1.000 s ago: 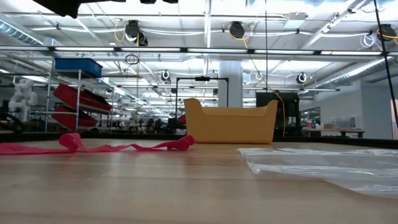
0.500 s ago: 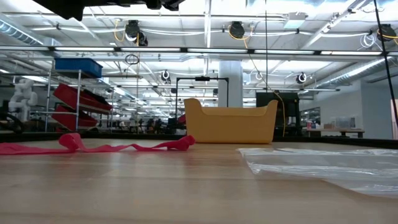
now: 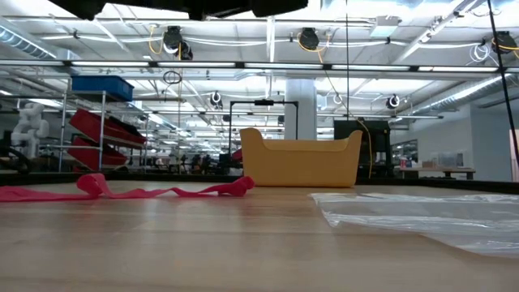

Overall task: Roll bandage
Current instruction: Roll the green bandage

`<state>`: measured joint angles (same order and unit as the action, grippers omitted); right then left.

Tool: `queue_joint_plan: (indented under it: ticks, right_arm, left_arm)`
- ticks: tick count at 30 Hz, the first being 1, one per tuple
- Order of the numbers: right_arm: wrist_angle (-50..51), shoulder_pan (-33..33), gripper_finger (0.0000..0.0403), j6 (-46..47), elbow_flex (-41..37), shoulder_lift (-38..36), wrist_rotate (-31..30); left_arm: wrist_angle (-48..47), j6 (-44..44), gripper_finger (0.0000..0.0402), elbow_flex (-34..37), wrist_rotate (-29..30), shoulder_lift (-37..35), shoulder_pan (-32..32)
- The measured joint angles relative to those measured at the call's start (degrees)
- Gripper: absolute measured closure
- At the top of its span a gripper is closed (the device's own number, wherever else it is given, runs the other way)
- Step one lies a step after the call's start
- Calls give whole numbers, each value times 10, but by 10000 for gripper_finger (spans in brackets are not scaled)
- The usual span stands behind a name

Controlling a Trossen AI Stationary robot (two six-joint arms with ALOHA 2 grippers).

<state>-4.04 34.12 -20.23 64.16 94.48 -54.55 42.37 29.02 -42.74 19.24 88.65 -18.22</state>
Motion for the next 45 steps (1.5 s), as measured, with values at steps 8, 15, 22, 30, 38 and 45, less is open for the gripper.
queue_joint_plan:
  ticks: [8,15,22,30,38,45]
  right_arm:
    - [7,3,397,9,0,0,1]
    - [5,3,397,16,1,-1,12]
    - [-6,-3,397,16,1,-3,43]
    - [-9,-17,397,22,1,-3,93]
    - [-34,-27,397,15,1,-2,102]
    - [-48,-29,397,16,0,-1,95]
  left_arm:
    - [-16,102,207,3,70,-24,-38]
    - [2,155,205,4,112,-25,-67]
    - [27,214,204,4,60,-25,-71]
    - [28,260,204,5,-30,-25,-69]
    - [25,229,231,5,-44,-25,-64]
    - [22,222,328,5,-40,-25,-65]
